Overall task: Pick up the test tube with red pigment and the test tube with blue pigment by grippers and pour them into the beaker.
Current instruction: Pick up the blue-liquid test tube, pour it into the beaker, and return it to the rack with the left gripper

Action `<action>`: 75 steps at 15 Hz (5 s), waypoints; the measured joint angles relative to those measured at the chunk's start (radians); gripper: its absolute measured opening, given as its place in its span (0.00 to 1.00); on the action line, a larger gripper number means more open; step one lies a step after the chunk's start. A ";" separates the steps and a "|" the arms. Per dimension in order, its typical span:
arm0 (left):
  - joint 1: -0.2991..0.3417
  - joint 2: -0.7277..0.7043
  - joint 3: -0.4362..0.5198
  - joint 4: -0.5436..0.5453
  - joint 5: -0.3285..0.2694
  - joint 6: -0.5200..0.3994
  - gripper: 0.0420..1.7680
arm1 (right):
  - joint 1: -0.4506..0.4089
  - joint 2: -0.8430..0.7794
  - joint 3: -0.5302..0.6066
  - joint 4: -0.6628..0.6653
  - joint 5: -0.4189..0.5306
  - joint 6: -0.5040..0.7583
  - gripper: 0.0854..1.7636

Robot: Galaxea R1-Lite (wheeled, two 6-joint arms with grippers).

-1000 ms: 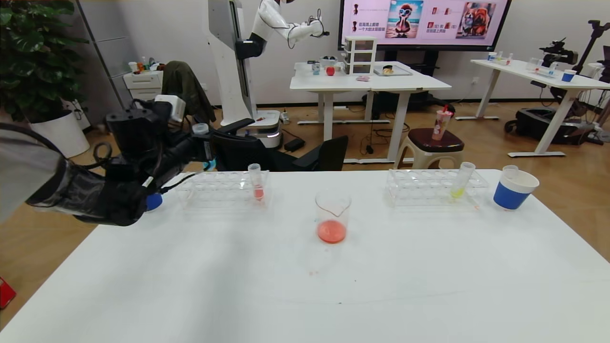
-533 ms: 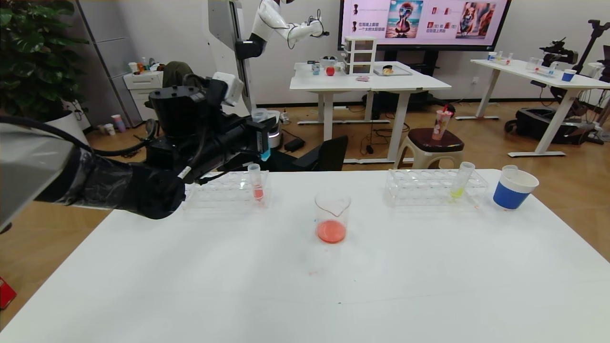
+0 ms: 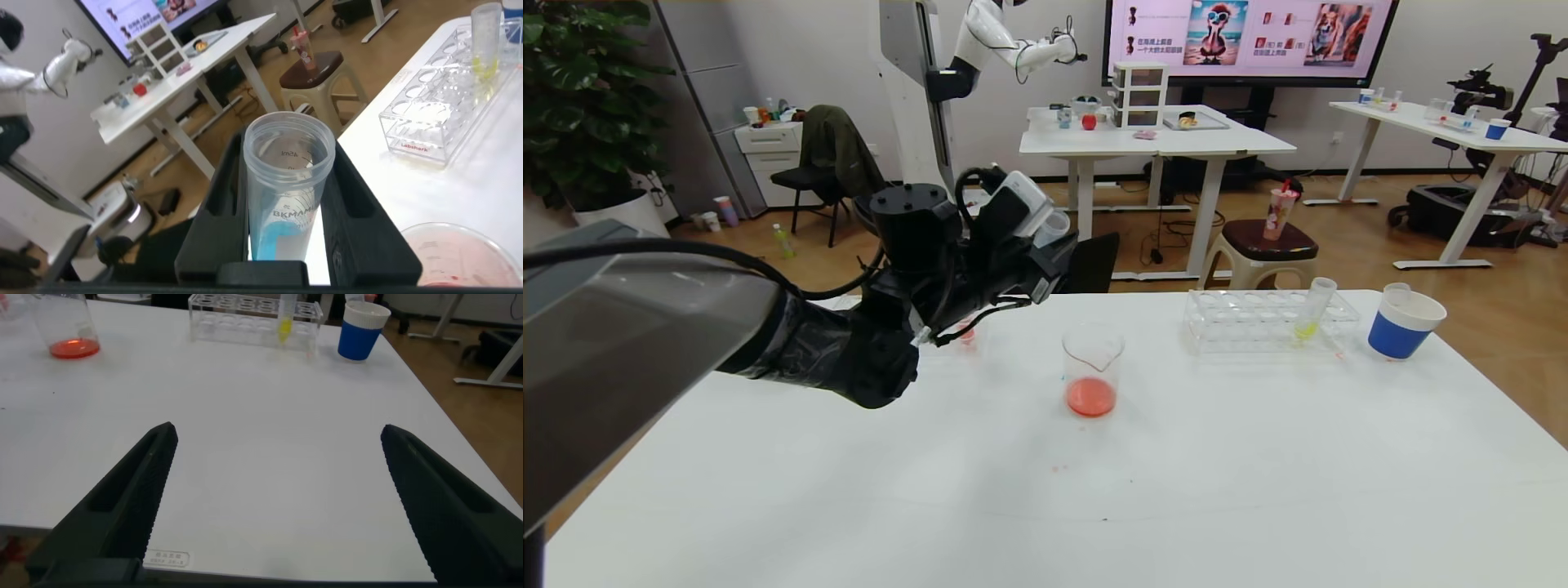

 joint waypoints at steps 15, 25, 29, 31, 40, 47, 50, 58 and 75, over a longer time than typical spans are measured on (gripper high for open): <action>0.061 0.242 -0.208 -0.126 -0.483 0.727 0.28 | 0.000 0.000 0.000 0.000 0.000 0.000 0.98; 0.070 0.344 -0.224 -0.174 -0.498 0.867 0.28 | 0.000 0.000 0.000 0.000 0.000 0.000 0.98; 0.069 0.350 -0.222 -0.174 -0.509 0.930 0.28 | 0.000 0.000 0.000 0.000 0.000 0.000 0.98; 0.067 0.350 -0.218 -0.175 -0.512 0.950 0.28 | 0.000 0.000 0.000 0.000 0.000 0.000 0.98; 0.073 0.349 -0.212 -0.175 -0.535 1.042 0.28 | 0.000 0.000 0.000 0.000 0.000 0.000 0.98; 0.073 0.346 -0.222 -0.176 -0.576 1.049 0.28 | 0.000 0.000 0.000 0.000 0.000 0.000 0.98; 0.073 0.346 -0.224 -0.176 -0.577 1.049 0.28 | 0.000 0.000 0.000 0.000 0.000 0.000 0.98; 0.067 0.324 -0.226 -0.183 -0.553 0.874 0.28 | 0.000 0.000 0.000 0.000 0.000 0.000 0.98; 0.007 0.089 -0.130 0.066 0.727 -0.480 0.28 | 0.000 0.000 0.000 0.000 0.000 0.000 0.98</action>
